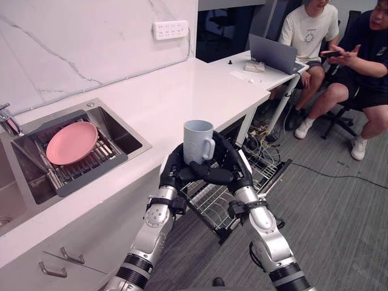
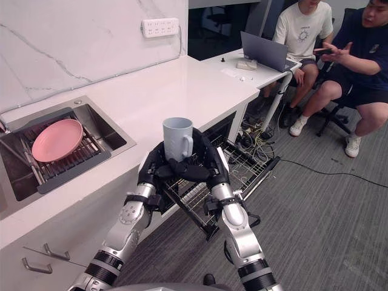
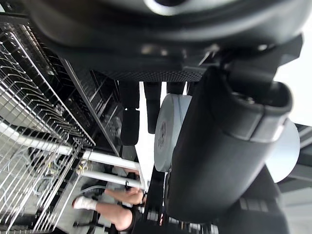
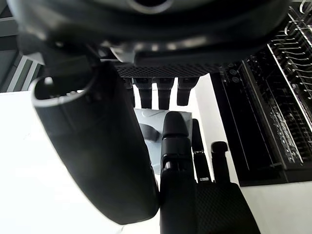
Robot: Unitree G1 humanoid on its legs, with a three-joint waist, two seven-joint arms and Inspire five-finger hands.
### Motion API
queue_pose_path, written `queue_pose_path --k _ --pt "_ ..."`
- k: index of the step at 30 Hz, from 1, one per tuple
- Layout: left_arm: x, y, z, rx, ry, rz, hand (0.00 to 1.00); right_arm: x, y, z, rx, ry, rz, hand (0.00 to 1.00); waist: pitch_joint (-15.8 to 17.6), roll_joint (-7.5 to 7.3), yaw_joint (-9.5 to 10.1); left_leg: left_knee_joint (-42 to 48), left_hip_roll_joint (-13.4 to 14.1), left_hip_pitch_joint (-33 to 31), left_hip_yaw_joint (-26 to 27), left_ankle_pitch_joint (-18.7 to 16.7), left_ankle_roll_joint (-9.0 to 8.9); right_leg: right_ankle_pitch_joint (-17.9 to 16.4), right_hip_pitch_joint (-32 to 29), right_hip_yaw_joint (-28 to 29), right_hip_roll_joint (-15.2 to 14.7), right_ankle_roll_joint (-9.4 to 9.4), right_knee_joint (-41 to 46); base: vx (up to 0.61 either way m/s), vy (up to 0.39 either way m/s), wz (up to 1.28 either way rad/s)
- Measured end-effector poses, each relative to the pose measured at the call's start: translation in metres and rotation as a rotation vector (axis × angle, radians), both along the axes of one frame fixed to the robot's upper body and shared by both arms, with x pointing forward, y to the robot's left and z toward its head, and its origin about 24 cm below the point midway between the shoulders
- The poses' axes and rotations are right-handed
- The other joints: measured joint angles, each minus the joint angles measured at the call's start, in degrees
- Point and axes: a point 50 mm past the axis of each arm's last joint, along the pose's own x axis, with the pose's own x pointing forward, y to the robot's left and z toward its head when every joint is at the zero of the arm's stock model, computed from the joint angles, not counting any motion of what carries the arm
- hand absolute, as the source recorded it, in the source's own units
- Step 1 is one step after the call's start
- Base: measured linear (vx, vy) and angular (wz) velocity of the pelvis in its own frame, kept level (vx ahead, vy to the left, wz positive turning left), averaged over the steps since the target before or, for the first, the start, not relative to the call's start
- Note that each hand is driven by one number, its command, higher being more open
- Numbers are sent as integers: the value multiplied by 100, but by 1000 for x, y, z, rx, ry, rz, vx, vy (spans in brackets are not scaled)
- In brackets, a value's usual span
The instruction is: Walk over to the sink, pick up the cup, carry it to the dishwasher, place the cup inside the dishwasher, then close the dishwasher door
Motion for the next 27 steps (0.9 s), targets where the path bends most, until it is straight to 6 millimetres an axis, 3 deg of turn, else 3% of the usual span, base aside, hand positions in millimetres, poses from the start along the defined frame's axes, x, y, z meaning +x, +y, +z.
queue_pose_path --k 3,8,9,18,19,22,27 --pt "-4 -12 3 -6 -12 -67 30 12 -1 7 -13 -22 -10 90 0 0 0 0 -6 -27 -59 22 2 0 1 -51 -1 0 1 -38 -30 12" --pt "-2 -11 7 -10 -29 -61 30 16 -2 12 -5 -35 -1 90 1 1 87 9 11 -86 -152 53 -10 -1 1 -141 16 -3 2 -41 -33 9" --pt "-2 -11 7 -10 -29 -61 30 17 -2 12 -5 -34 1 30 1 1 120 14 10 -92 -156 53 -10 -1 0 -145 28 -3 2 -39 -31 5" --pt "-3 -4 4 18 -21 -55 30 23 1 7 49 17 10 30 27 14 153 52 8 -138 -200 52 -10 -2 -4 -185 26 -5 2 -16 -7 2" --pt "-3 -4 3 17 -21 -55 90 23 1 7 52 18 11 30 38 17 152 54 8 -138 -200 52 -11 -2 -4 -184 26 -5 2 0 0 0" --pt "-5 -3 1 14 -14 -50 90 23 2 6 49 27 22 30 100 37 145 59 8 -139 -199 51 -11 -2 -3 -182 25 -5 3 -22 -5 0" --pt "-28 -1 -19 10 43 -78 90 25 -10 4 59 48 -34 30 172 113 145 53 -24 -137 -204 45 -18 -5 -1 -184 25 -4 4 0 0 0"
